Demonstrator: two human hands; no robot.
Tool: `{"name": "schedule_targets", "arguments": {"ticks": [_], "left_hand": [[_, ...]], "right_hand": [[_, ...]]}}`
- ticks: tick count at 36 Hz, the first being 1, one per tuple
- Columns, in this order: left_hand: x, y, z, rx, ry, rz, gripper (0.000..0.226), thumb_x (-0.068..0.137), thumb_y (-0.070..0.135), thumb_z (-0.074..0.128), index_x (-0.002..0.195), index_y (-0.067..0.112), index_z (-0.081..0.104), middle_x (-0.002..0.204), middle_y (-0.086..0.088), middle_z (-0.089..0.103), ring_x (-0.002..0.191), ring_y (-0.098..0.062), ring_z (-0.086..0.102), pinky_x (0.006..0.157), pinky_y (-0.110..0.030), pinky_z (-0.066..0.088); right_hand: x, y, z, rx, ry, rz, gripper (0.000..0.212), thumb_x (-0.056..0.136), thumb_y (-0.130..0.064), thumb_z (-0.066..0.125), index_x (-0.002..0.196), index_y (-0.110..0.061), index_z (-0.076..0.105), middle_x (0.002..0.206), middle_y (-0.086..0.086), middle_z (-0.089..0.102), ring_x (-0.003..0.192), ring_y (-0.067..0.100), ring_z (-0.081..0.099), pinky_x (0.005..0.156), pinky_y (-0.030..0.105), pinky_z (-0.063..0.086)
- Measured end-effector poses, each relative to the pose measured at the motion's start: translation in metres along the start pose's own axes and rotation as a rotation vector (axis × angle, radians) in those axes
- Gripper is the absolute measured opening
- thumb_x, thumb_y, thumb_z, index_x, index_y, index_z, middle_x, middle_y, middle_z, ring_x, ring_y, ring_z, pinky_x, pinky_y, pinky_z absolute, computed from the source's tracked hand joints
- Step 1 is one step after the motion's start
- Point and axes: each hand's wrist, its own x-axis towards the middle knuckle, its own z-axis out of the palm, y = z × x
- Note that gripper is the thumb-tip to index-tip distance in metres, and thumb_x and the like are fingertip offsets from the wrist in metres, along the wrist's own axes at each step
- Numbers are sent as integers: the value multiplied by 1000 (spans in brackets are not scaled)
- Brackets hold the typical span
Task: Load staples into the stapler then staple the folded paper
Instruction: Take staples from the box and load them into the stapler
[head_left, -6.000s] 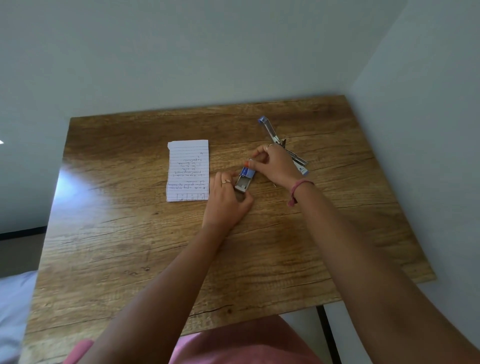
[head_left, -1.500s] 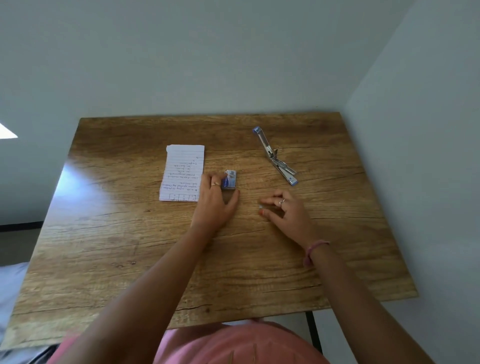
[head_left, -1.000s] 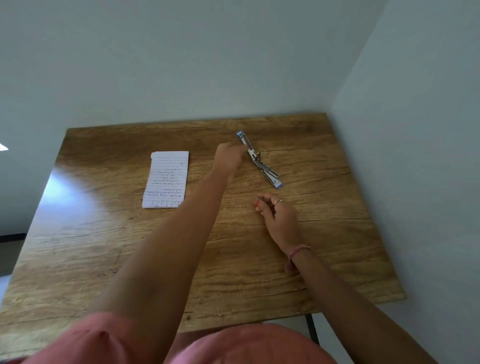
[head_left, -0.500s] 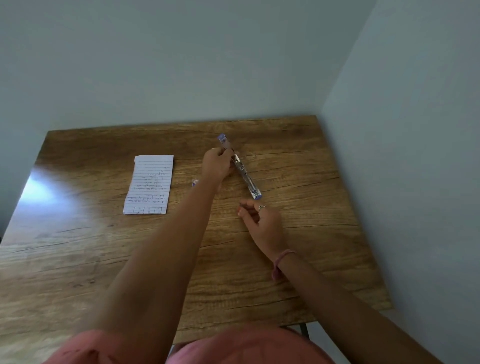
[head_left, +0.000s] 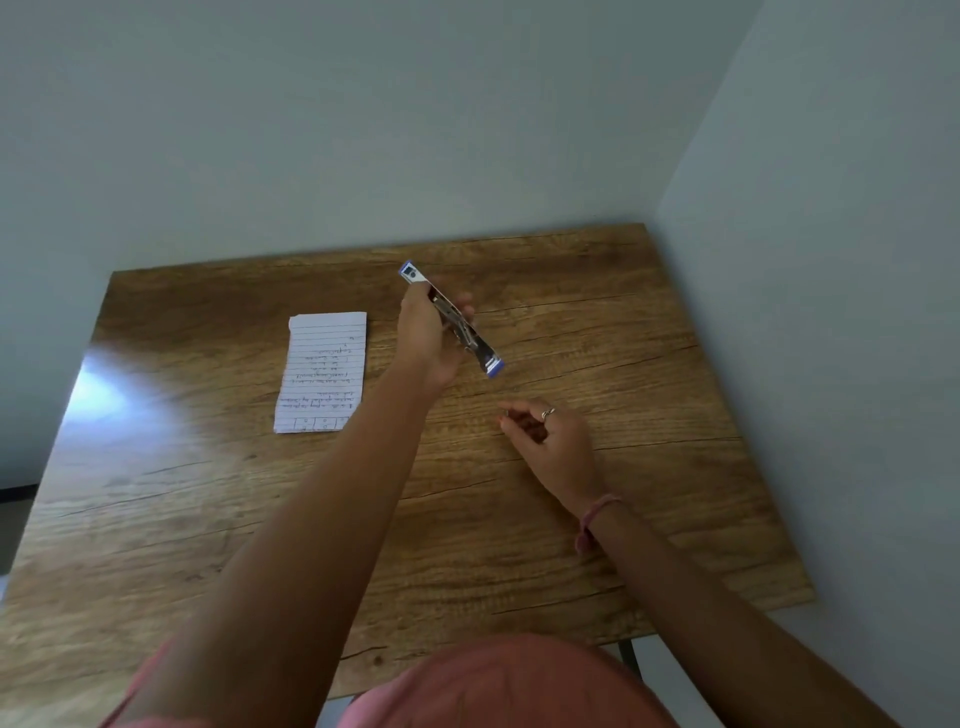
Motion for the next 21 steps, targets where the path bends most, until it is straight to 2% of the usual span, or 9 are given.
{"name": "schedule_targets", "arguments": {"ticks": [2, 6, 9, 13, 16, 21], "left_hand": [[-4, 2, -4, -93, -32, -55, 24, 100, 31, 40, 109, 13, 53, 85, -7, 67, 62, -16, 61, 58, -26, 50], [-11, 4, -9, -134, -67, -130, 38, 98, 45, 36, 90, 13, 54, 63, 1, 52, 51, -13, 59, 58, -30, 55], [-16, 6, -12, -153, -73, -129, 42, 97, 47, 38, 96, 8, 55, 67, -1, 47, 53, -12, 52, 59, -34, 57], [-25, 10, -21, -212, -179, -80, 40, 95, 31, 34, 111, 0, 52, 76, -5, 45, 63, -15, 47, 61, -33, 55], [-33, 11, -29, -237, -275, -49, 34, 93, 17, 34, 116, -2, 51, 78, -6, 51, 65, -15, 53, 68, -34, 56], [-44, 9, -42, -269, -358, 10, 20, 100, 5, 41, 107, -4, 57, 84, -12, 71, 77, -18, 70, 79, -37, 59]], "right_hand": [[1, 0, -1, -10, 6, -5, 18, 83, -15, 73, 101, -15, 74, 92, -2, 70, 80, 1, 63, 72, 8, 48], [1, 3, -1, 69, 6, 43, 19, 82, -16, 75, 101, -16, 74, 95, -9, 67, 85, 3, 66, 76, 15, 52], [1, 4, -2, 134, -13, 93, 19, 82, -16, 75, 99, -23, 73, 96, -9, 71, 85, 3, 67, 76, 19, 54], [1, 2, -3, 271, -35, 212, 22, 80, -23, 77, 97, -36, 70, 90, -9, 75, 86, 7, 70, 76, 22, 56], [3, 0, -3, 418, 23, 322, 25, 74, -27, 81, 96, -30, 70, 93, -7, 75, 88, 11, 71, 74, 22, 57], [5, -7, -8, 578, 98, 415, 14, 80, -15, 77, 93, -18, 73, 89, 0, 77, 80, 8, 71, 67, 16, 54]]}}
